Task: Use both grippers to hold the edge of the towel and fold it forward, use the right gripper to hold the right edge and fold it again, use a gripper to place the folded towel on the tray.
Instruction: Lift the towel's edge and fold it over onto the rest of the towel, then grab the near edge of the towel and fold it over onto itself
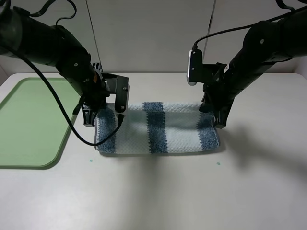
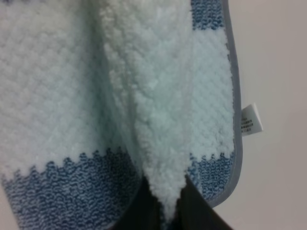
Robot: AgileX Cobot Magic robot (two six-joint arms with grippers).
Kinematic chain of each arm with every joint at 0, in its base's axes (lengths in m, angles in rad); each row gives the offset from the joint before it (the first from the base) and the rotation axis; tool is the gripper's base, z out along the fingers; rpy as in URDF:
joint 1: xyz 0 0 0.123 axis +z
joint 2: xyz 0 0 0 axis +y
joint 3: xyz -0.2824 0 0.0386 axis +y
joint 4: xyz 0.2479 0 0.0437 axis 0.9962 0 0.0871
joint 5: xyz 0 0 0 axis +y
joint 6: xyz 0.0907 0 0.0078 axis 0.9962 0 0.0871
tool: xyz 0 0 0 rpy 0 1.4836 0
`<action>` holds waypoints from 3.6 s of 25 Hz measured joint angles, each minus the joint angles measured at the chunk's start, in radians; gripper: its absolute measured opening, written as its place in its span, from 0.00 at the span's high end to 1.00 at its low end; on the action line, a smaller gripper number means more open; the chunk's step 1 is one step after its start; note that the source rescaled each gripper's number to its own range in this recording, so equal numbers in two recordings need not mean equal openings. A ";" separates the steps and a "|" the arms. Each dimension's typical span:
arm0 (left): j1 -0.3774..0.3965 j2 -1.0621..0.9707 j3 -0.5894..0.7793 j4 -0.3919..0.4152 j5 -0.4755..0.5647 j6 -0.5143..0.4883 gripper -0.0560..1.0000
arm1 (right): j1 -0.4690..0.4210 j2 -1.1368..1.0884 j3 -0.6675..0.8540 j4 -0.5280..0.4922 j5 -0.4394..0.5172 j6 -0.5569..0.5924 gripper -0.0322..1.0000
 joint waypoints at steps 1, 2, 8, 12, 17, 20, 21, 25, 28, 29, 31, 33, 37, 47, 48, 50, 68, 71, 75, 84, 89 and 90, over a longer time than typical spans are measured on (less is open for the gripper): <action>0.000 0.000 0.000 0.000 -0.001 0.000 0.95 | 0.000 0.000 0.000 -0.001 0.000 0.006 0.97; 0.000 0.000 0.000 0.000 -0.002 0.000 0.95 | 0.000 0.000 0.000 -0.001 0.000 0.013 0.97; 0.002 0.000 0.000 0.003 0.002 0.001 0.85 | 0.000 0.000 0.000 -0.003 0.014 0.075 0.53; 0.002 0.000 0.000 0.005 -0.003 -0.075 0.42 | 0.000 0.000 0.000 -0.009 0.011 0.153 0.07; 0.002 0.000 0.000 0.004 -0.056 -0.192 0.04 | 0.000 -0.002 0.000 -0.031 0.008 0.224 0.01; 0.002 0.000 0.000 0.004 -0.068 -0.198 0.01 | 0.000 -0.012 0.000 -0.051 0.000 0.238 0.00; 0.002 0.000 0.000 0.004 -0.068 -0.199 0.01 | 0.000 -0.017 0.000 -0.054 -0.005 0.241 0.00; 0.002 0.000 0.000 0.005 -0.075 -0.200 0.00 | 0.000 -0.036 0.000 -0.057 -0.011 0.241 0.00; 0.002 0.000 0.000 0.005 -0.082 -0.201 0.00 | 0.000 -0.040 0.000 -0.058 -0.011 0.246 0.00; 0.002 0.000 0.000 0.005 -0.084 -0.201 0.00 | 0.000 -0.040 0.000 -0.058 -0.011 0.253 0.00; 0.002 0.000 0.000 0.005 -0.087 -0.201 0.00 | 0.000 -0.040 0.000 -0.058 -0.010 0.264 0.00; 0.002 0.000 0.000 0.005 -0.087 -0.203 0.00 | 0.000 -0.042 0.000 -0.058 -0.010 0.273 0.00; 0.002 0.000 0.000 0.005 -0.087 -0.211 0.00 | 0.000 -0.050 0.000 -0.058 -0.009 0.290 0.00; 0.002 -0.053 0.000 0.006 -0.040 -0.261 0.00 | 0.000 -0.061 0.000 -0.058 -0.016 0.293 0.00; 0.002 -0.070 0.000 0.007 -0.028 -0.277 0.00 | 0.000 -0.061 0.000 -0.058 -0.016 0.293 0.00; 0.002 -0.111 0.000 0.007 0.000 -0.313 0.00 | 0.000 -0.061 0.000 -0.058 -0.016 0.293 0.00; 0.002 -0.543 0.000 -0.059 0.458 -0.829 0.00 | 0.000 -0.061 0.000 -0.058 -0.027 0.293 0.00; 0.002 -0.632 0.000 -0.060 0.534 -0.855 0.00 | 0.000 -0.061 0.000 -0.058 -0.027 0.293 0.00; 0.002 -0.788 0.009 -0.126 0.548 -0.892 0.00 | 0.000 -0.061 0.000 -0.058 -0.028 0.293 0.00; -0.001 -1.173 0.139 -0.217 0.565 -0.898 0.00 | 0.000 -0.061 0.000 -0.047 -0.029 0.296 0.00; -0.001 -1.366 0.290 -0.241 0.565 -0.868 0.01 | 0.000 -0.061 0.000 -0.047 -0.032 0.297 0.00; -0.001 -1.399 0.319 -0.241 0.564 -0.868 0.01 | 0.000 -0.061 0.000 -0.047 -0.032 0.297 0.00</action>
